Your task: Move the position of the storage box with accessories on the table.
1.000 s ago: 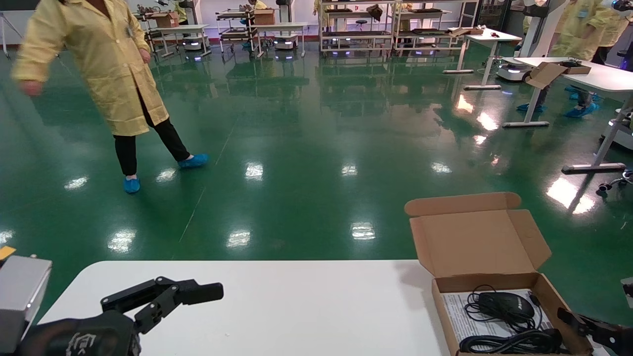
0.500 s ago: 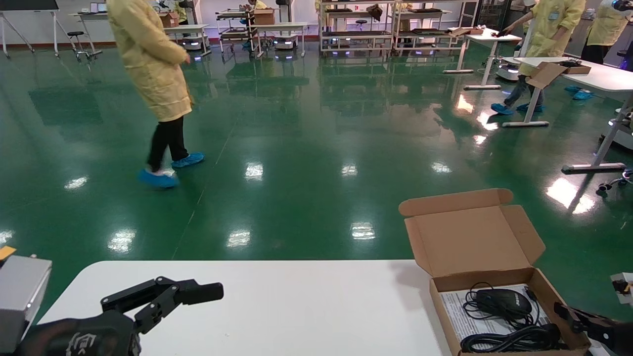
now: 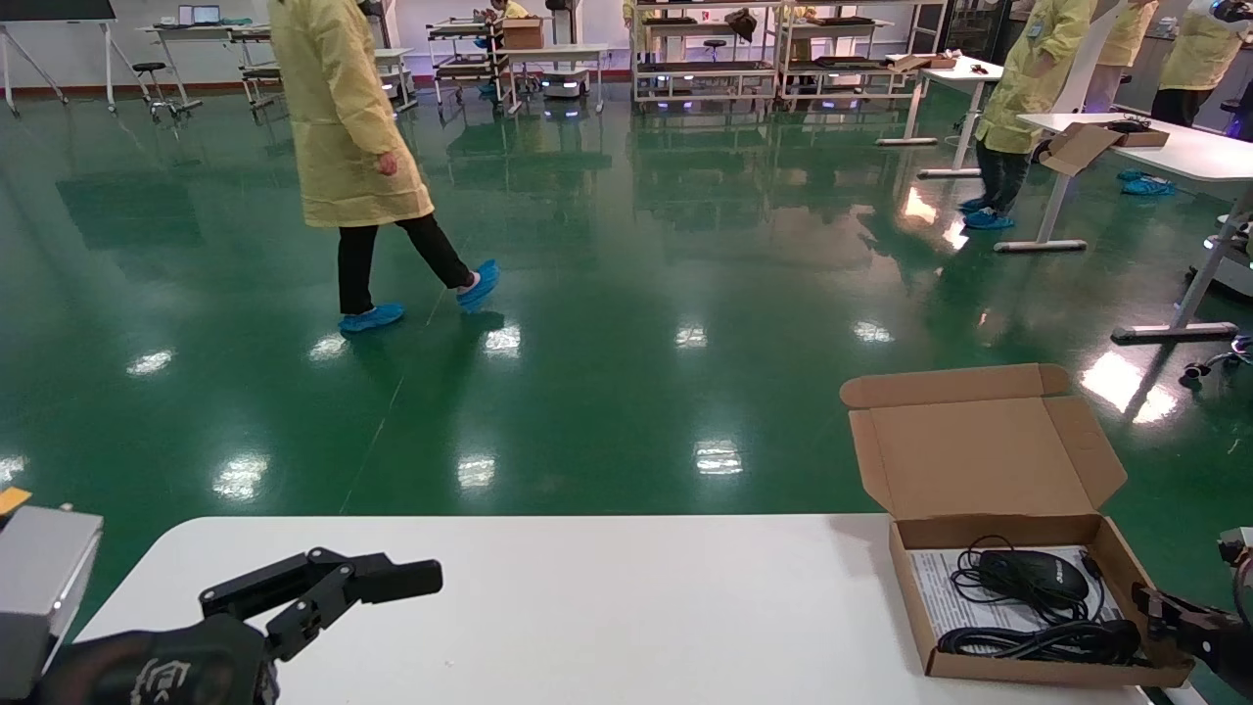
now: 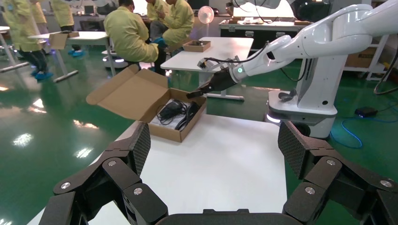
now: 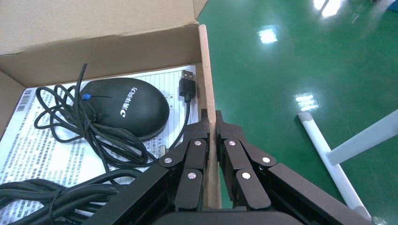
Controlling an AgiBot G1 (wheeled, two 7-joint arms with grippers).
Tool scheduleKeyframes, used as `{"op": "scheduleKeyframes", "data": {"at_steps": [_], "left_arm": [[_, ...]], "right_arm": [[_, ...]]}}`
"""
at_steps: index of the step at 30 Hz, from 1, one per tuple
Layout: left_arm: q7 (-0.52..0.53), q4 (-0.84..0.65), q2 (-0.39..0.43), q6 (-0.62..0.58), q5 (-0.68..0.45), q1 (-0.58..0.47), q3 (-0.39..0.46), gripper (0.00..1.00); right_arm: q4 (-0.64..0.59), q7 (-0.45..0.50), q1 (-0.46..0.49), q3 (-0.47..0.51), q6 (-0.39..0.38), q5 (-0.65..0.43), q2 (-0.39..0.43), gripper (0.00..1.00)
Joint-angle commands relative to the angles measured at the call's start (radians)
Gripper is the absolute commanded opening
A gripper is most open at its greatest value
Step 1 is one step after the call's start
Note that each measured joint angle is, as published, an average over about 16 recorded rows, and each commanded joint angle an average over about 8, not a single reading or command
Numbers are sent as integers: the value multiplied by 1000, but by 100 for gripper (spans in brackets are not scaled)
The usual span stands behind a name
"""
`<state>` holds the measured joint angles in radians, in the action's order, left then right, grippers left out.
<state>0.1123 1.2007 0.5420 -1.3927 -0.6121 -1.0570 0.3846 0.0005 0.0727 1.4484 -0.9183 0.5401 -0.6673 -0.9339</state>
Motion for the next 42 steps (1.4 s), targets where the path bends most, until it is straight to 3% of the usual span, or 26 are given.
{"op": "scheduleKeyframes", "data": {"at_steps": [1,16,18,24,26,42], "left_arm": [[0,0,0,0,0,0,0,100],[0,0,0,0,0,0,0,100],[0,0,0,0,0,0,0,100],[0,0,0,0,0,0,0,100],[0,0,0,0,0,0,0,100],[0,0,0,0,0,0,0,100]], "right_arm": [[-2,-6,-2,3,-26,4,-9,0],[9,-37,-4,2,-51,3,-55,1],[8,-39,-4,2,-52,3,-58,15],[5,-43,-6,2,-51,3,-64,89],[4,-44,-7,2,-50,3,-66,100],[12,-73,-13,11,-49,15,-67,100]]}}
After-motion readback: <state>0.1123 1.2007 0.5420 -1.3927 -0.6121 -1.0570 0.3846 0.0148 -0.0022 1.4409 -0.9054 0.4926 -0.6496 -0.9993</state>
